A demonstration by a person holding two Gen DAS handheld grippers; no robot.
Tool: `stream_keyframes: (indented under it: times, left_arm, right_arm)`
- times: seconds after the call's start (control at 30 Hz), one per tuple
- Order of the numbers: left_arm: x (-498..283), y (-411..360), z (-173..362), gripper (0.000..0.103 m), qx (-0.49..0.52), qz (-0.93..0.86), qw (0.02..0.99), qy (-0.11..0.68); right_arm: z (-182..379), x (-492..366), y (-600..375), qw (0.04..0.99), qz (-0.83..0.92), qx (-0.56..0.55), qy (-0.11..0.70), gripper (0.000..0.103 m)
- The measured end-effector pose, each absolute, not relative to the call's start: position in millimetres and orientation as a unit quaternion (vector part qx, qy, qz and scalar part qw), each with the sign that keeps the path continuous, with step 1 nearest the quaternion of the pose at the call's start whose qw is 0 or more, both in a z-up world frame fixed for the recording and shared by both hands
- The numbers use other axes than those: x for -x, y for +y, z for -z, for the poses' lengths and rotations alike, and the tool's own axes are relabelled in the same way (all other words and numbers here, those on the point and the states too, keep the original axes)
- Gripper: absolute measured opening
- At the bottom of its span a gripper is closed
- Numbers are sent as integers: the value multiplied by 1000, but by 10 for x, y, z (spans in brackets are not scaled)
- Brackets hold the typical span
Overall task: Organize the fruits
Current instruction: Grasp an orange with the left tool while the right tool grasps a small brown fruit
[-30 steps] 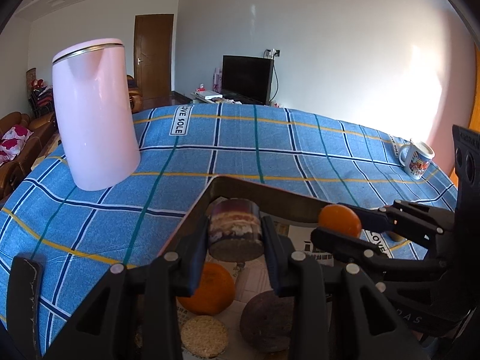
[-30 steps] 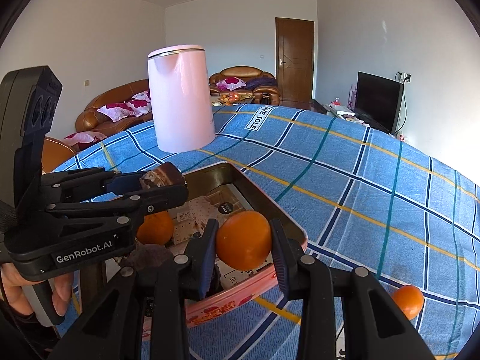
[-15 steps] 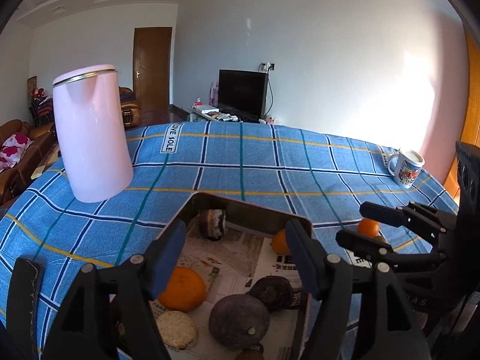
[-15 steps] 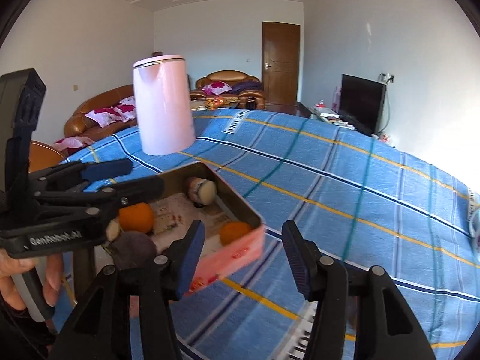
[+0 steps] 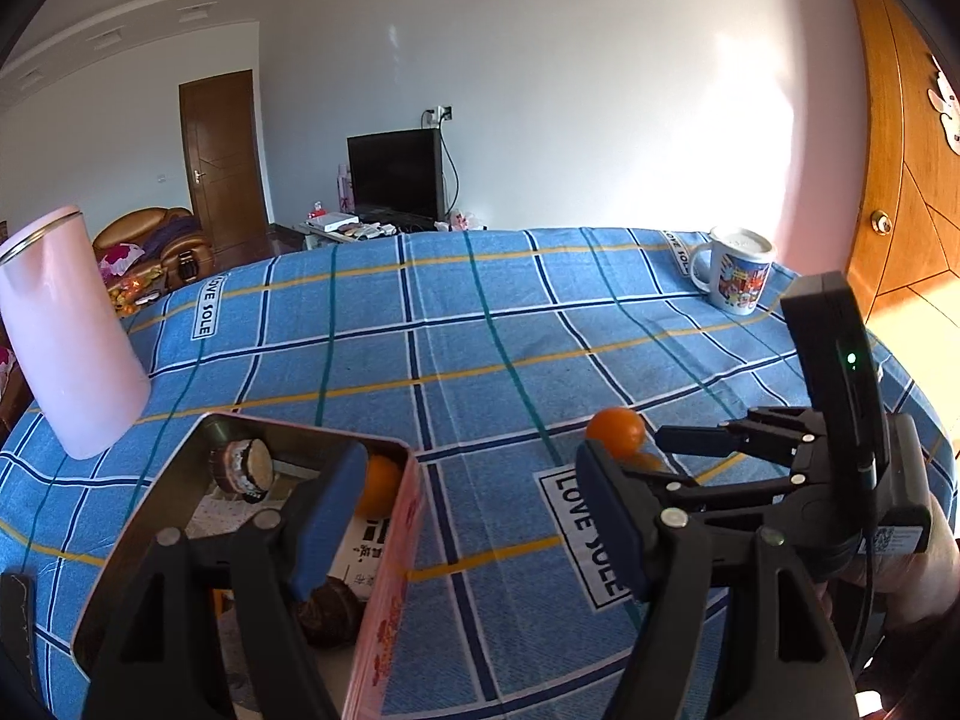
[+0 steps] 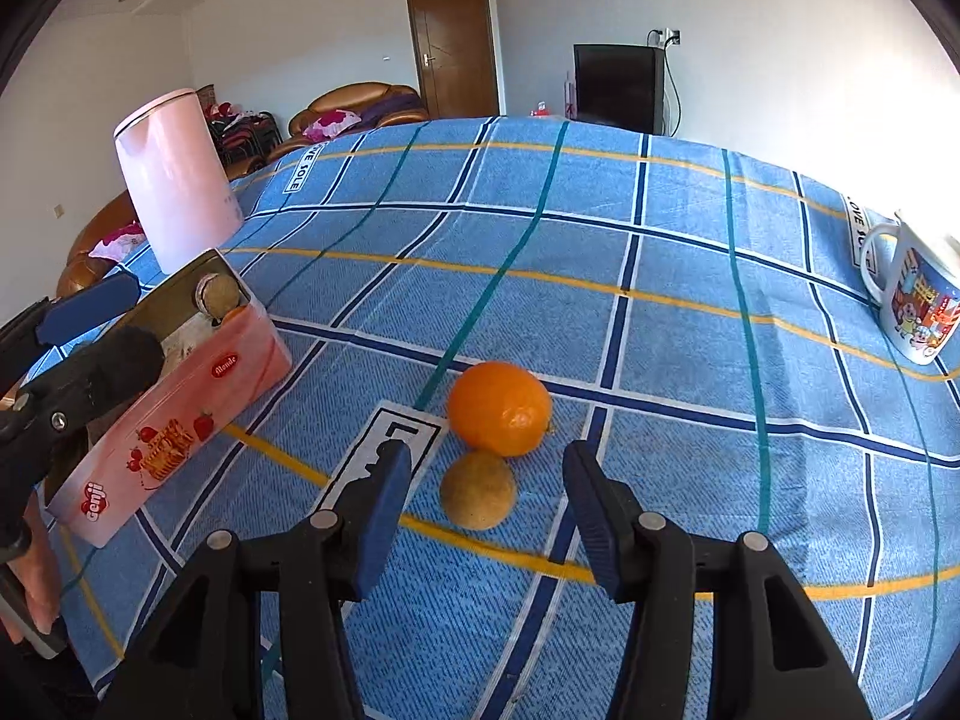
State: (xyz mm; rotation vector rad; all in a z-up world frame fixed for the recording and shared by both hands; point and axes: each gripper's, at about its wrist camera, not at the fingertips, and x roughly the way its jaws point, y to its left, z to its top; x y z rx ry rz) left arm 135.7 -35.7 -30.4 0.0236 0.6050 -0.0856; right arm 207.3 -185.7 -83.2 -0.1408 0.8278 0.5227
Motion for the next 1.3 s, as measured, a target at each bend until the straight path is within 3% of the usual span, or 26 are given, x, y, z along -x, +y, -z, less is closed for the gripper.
stream_keyframes:
  times: [0.13, 1.0, 1.1, 1.17, 1.3]
  left_arm:
    - [-1432, -433, 318, 74, -16, 42, 951, 305]
    - [-2230, -1240, 838, 74, -25, 100, 907, 409]
    - [-2318, -1254, 894, 63, -17, 109, 897, 428]
    - [-2325, -1253, 906, 43, -12, 118, 894, 432]
    - [-2297, -1224, 876, 44, -1, 119, 898, 424]
  right_arm:
    - [912, -2116, -1785, 864, -263, 81, 420, 29]
    - [777, -2316, -2650, 908, -160, -9, 387, 28]
    - [784, -2318, -2652, 908, -160, -9, 387, 28]
    - [783, -2316, -2654, 908, -162, -10, 386, 28]
    - [782, -2313, -2633, 907, -169, -6, 386, 28]
